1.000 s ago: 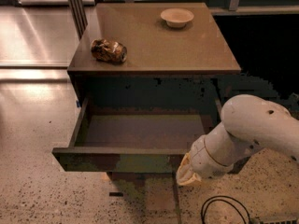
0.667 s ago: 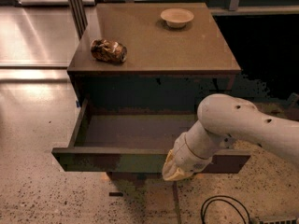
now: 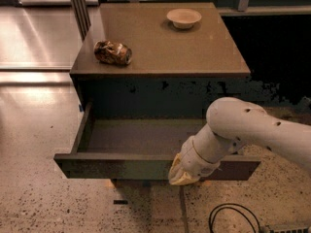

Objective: Close top drawer

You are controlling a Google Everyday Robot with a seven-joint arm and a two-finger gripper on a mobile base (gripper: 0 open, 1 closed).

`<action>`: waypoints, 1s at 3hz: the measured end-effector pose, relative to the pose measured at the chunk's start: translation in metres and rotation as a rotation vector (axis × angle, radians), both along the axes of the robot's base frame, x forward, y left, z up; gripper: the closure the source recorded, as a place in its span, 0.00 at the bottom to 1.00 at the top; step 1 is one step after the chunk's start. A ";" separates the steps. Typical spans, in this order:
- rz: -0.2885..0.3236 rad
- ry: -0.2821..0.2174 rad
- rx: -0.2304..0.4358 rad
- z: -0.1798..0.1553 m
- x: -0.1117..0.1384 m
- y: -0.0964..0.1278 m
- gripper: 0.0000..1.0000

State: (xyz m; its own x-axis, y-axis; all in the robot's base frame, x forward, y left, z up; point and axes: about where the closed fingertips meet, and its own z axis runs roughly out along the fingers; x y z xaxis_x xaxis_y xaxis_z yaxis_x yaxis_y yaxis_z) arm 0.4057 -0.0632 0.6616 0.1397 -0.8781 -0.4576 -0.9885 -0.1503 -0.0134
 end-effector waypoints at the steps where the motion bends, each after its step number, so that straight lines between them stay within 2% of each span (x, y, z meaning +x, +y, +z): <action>1: -0.017 -0.013 0.015 -0.004 0.017 -0.002 1.00; 2: -0.017 -0.013 0.016 -0.004 0.017 -0.002 1.00; 3: -0.058 -0.031 0.025 -0.007 0.028 -0.014 1.00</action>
Offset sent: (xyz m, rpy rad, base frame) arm 0.0608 -0.0285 -0.0089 0.0392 -0.0598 -0.1030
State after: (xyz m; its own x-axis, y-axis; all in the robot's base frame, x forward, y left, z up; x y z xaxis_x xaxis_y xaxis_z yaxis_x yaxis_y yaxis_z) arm 0.4334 -0.0768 0.6543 0.1036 -0.8733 -0.4760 -0.9946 -0.0925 -0.0468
